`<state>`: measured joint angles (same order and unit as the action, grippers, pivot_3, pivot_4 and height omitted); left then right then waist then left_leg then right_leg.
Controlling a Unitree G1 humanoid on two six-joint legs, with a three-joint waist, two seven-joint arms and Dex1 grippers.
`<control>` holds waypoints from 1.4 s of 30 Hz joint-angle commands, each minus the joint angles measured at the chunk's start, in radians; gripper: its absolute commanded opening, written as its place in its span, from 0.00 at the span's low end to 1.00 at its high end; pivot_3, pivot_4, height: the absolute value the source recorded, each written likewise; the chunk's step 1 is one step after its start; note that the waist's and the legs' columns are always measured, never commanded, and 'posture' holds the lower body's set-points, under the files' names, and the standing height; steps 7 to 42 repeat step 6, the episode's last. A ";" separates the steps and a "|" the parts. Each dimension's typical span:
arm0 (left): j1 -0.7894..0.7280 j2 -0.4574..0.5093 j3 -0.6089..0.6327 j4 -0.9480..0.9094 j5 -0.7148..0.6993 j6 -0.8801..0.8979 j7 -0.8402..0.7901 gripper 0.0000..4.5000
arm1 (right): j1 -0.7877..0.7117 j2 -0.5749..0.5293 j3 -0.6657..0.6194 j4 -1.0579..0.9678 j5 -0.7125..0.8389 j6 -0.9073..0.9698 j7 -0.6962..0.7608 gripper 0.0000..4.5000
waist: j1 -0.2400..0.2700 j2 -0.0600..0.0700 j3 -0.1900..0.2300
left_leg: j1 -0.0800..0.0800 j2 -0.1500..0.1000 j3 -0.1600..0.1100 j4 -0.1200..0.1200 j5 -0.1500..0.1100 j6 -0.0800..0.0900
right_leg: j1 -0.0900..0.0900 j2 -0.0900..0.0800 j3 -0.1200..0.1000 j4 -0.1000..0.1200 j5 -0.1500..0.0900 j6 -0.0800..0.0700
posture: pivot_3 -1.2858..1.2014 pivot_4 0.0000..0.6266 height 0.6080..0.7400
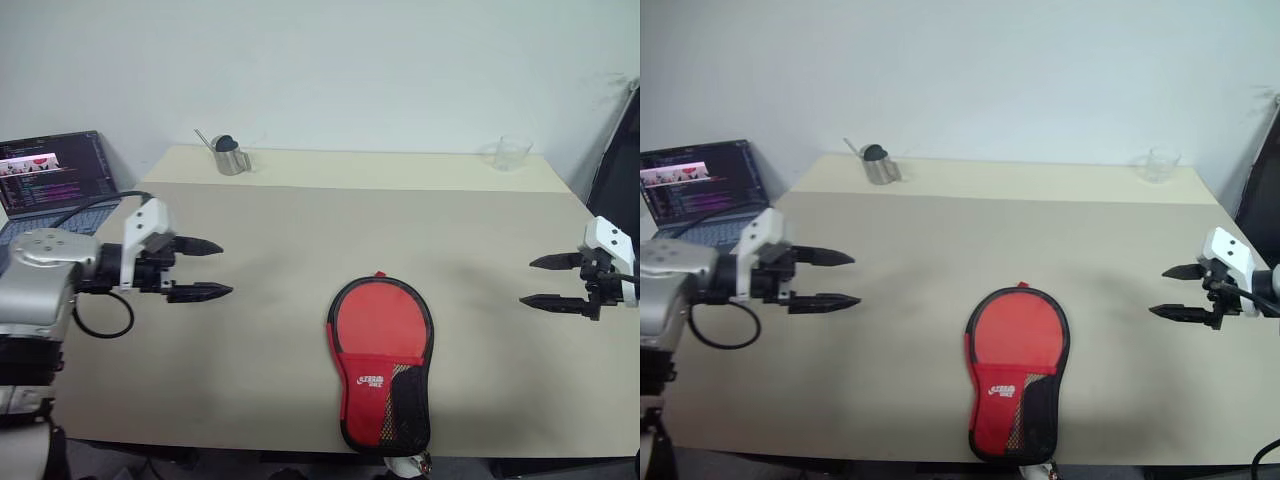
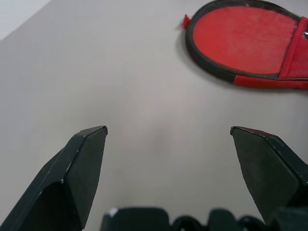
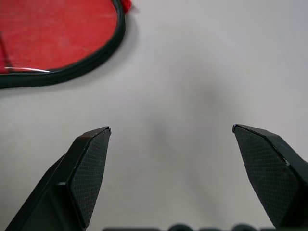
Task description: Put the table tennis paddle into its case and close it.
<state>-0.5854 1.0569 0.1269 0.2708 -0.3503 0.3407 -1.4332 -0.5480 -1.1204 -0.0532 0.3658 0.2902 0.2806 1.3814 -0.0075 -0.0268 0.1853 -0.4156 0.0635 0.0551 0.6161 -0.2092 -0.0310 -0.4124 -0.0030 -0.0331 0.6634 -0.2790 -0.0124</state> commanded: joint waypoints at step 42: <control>0.078 0.018 0.061 -0.092 -0.054 0.039 0.018 1.00 | -0.063 0.010 0.029 -0.020 -0.026 -0.004 0.029 0.99 | 0.001 0.002 0.001 | -0.001 0.001 0.001 0.007 0.000 0.000 | 0.000 0.000 0.002 0.004 0.000 0.000 | 0.52 0.24 1.00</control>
